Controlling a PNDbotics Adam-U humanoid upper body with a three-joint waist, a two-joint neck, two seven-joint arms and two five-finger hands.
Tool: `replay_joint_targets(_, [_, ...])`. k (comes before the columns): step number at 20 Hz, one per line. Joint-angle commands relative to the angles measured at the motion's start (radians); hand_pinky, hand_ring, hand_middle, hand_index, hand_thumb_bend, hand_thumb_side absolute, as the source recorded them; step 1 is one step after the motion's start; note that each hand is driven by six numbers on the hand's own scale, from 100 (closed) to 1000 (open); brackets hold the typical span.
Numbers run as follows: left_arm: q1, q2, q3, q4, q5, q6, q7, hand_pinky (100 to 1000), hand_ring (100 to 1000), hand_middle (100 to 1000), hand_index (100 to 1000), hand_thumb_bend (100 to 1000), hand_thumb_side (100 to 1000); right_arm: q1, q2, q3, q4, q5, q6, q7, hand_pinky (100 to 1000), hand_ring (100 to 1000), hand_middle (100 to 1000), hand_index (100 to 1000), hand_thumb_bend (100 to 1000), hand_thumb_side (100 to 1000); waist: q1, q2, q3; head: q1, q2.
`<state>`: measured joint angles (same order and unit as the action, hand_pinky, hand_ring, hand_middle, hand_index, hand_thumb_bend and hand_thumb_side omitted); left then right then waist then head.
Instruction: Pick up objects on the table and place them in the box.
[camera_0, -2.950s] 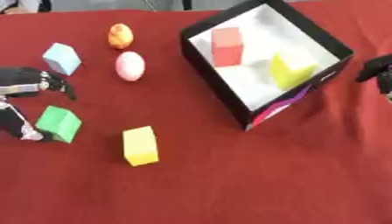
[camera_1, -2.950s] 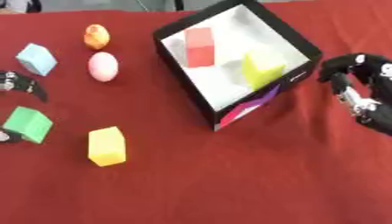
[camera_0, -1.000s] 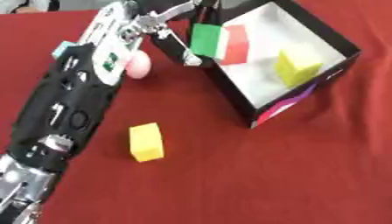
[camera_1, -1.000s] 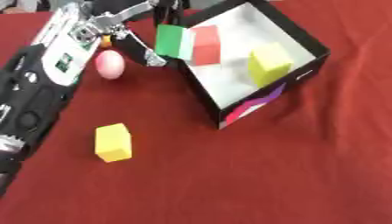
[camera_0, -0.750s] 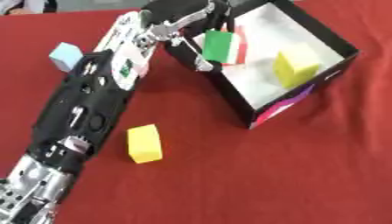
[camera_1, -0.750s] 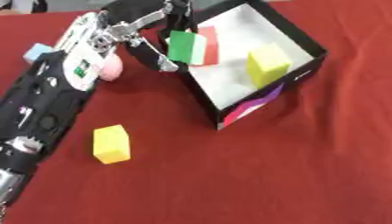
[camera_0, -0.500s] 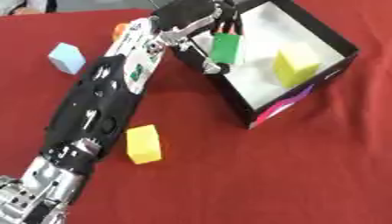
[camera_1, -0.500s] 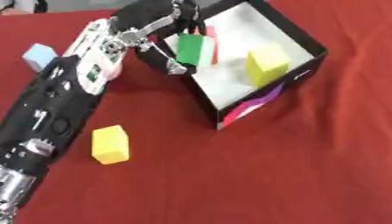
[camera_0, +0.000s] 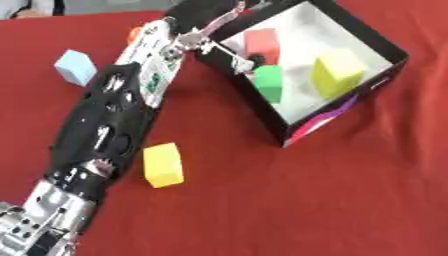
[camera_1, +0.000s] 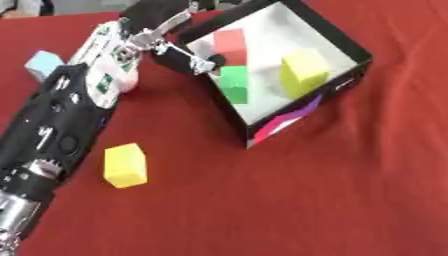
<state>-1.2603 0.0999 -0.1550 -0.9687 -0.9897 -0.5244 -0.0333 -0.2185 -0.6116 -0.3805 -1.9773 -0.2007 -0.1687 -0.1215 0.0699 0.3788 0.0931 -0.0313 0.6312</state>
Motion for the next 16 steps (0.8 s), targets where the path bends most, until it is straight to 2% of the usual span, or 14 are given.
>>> replay_joint_targets(1, [-0.009, 0.080, 0.020, -0.063, 0.071, 0.029, -0.018, 767, 766, 739, 852, 306, 100, 0.006, -0.041, -0.006, -0.023, -0.021, 0.006, -0.012, 978, 670, 615, 723, 100, 524, 0.000, -0.027, 0.009, -0.023, 0.002])
replay_joint_targets(3, [-0.002, 0.152, 0.031, -0.097, 0.149, 0.054, -0.061, 767, 765, 733, 845, 260, 100, 0.017, -0.047, -0.008, -0.023, -0.028, 0.014, -0.014, 978, 669, 615, 723, 100, 525, 0.006, -0.030, 0.021, -0.040, 0.005])
replay_joint_targets(4, [0.000, 0.198, 0.037, -0.107, 0.193, 0.065, -0.092, 773, 770, 738, 847, 100, 100, 0.023, -0.050, -0.009, -0.023, -0.025, 0.018, -0.011, 978, 668, 614, 724, 100, 526, 0.009, -0.031, 0.027, -0.049, 0.007])
replay_joint_targets(5, [0.002, 0.242, 0.042, -0.114, 0.232, 0.076, -0.125, 777, 775, 742, 848, 259, 100, 0.030, -0.053, -0.009, -0.023, -0.019, 0.021, -0.005, 978, 668, 614, 724, 100, 527, 0.012, -0.032, 0.033, -0.056, 0.008])
replay_joint_targets(9, [0.016, 0.392, 0.072, -0.128, 0.370, 0.091, -0.240, 787, 785, 752, 860, 232, 131, 0.052, -0.052, -0.009, -0.023, 0.016, 0.029, 0.025, 979, 665, 611, 723, 100, 531, 0.016, -0.033, 0.050, -0.079, 0.008])
replay_joint_targets(14, [0.057, 0.554, 0.102, -0.139, 0.468, 0.093, -0.346, 799, 801, 763, 856, 297, 100, 0.064, -0.046, -0.011, -0.023, 0.041, 0.034, 0.041, 979, 664, 611, 723, 100, 528, 0.014, -0.028, 0.061, -0.092, 0.000])
replay_joint_targets(16, [0.075, 0.605, 0.110, -0.131, 0.484, 0.092, -0.378, 808, 813, 771, 854, 357, 100, 0.068, -0.045, -0.007, -0.023, 0.049, 0.035, 0.053, 979, 663, 610, 723, 100, 526, 0.014, -0.026, 0.064, -0.088, -0.002])
